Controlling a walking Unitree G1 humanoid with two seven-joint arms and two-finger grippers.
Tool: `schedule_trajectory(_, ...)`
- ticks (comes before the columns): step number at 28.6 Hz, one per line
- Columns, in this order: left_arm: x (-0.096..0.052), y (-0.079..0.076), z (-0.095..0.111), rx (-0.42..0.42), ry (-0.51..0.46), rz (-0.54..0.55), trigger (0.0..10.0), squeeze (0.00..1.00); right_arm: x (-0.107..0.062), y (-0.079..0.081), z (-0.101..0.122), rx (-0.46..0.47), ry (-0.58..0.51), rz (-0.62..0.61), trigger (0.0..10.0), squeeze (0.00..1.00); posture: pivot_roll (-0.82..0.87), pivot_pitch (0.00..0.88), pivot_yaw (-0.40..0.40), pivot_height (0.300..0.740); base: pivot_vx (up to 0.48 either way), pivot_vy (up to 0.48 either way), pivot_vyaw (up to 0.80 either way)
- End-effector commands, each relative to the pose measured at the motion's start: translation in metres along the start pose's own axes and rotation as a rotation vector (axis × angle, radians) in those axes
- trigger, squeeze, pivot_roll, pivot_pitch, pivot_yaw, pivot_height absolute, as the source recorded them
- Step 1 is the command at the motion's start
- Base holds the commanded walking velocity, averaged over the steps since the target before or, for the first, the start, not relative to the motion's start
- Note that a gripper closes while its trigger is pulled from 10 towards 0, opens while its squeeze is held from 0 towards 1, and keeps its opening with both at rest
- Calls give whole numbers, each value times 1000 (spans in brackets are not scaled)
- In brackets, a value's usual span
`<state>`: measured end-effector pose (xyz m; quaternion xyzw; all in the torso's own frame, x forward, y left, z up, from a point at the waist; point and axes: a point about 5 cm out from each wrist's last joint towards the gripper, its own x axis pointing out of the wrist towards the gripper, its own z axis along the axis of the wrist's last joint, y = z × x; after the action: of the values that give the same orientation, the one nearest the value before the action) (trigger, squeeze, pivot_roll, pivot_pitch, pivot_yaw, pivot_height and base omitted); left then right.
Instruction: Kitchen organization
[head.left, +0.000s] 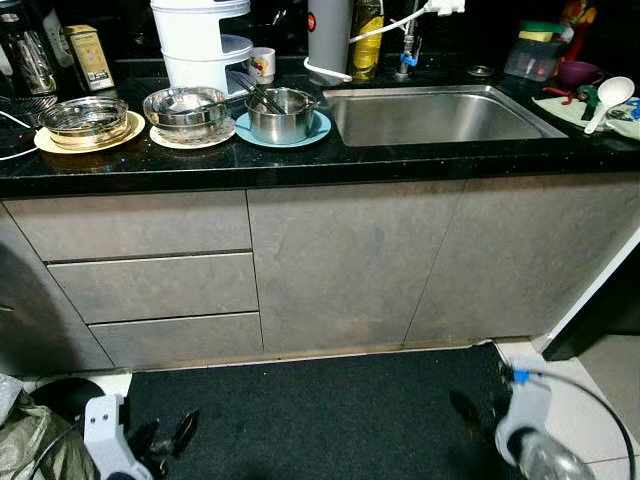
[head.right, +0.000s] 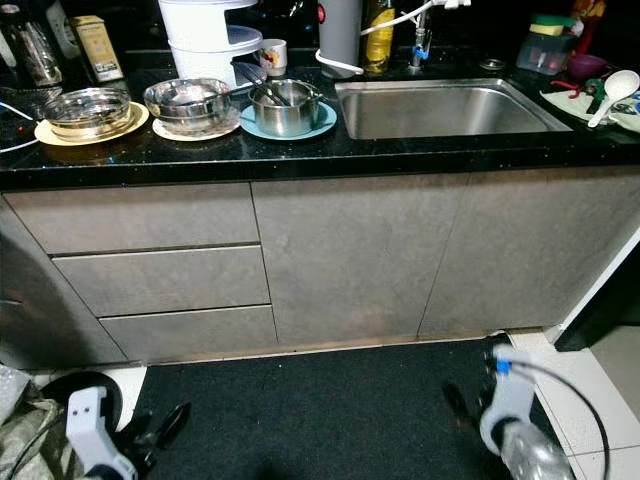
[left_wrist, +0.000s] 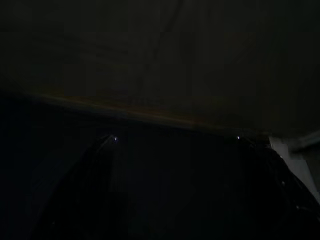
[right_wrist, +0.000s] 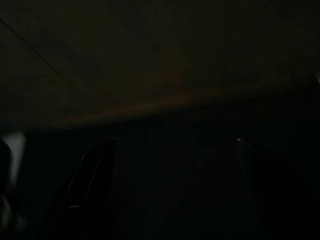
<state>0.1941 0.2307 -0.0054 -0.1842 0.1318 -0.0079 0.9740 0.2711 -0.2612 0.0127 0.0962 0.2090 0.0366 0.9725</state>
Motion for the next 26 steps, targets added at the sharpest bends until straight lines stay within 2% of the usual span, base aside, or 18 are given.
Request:
schedule_trajectory(1,4,-1,14,40,-72,38,10000,0,9,9,18,9,-80,27,10000,0,39,0,-33,740,0,0,0)
schedule_trajectory(3,11,-4,29,51,-127,55,10000,0,19,20,38,32,-147,58,10000,0,55,0,-32,740,0,0,0)
schedule_trajectory(4,11,-4,29,51,-127,55,10000,0,19,20,38,32,-147,58,10000,0,55,0,-32,740,0,0,0)
schedule_trajectory(7,22,-10,49,74,-189,60,10000,0,29,33,60,17,-207,91,10000,0,57,0,-31,740,0,0,0)
schedule_trajectory(9,25,-12,54,70,-205,56,10000,0,31,38,66,25,-221,116,10000,0,50,0,-19,740,0,0,0)
schedule_trajectory(10,30,-15,62,81,-224,46,10000,0,33,43,74,70,-248,156,10000,0,45,0,-13,740,0,0,0)
schedule_trajectory(11,39,-22,74,182,-236,51,10000,0,35,51,93,97,-316,203,10000,0,41,0,-8,740,0,0,775)
schedule_trajectory(12,42,-25,77,188,-239,39,10000,0,36,54,98,95,-338,211,10000,0,39,0,-4,740,0,0,775)
schedule_trajectory(14,45,-30,79,129,-249,-12,10000,0,36,58,107,92,-369,219,10000,0,36,0,0,740,0,0,775)
schedule_trajectory(17,47,-34,79,109,-247,-28,10000,0,37,60,111,92,-385,225,10000,0,36,0,0,740,0,0,775)
schedule_trajectory(18,50,-42,80,112,-244,-60,10000,0,38,65,119,88,-412,242,10000,0,33,0,12,740,0,0,775)
schedule_trajectory(19,53,-56,81,141,-226,-111,10000,0,38,77,133,92,-465,280,10000,0,26,0,22,740,0,0,775)
schedule_trajectory(24,54,-60,82,162,-227,-125,10000,0,39,84,139,89,-488,297,10000,0,26,0,26,740,0,0,775)
schedule_trajectory(26,55,-63,83,203,-222,-117,10000,0,37,91,147,89,-516,324,10000,0,28,0,27,740,0,0,775)
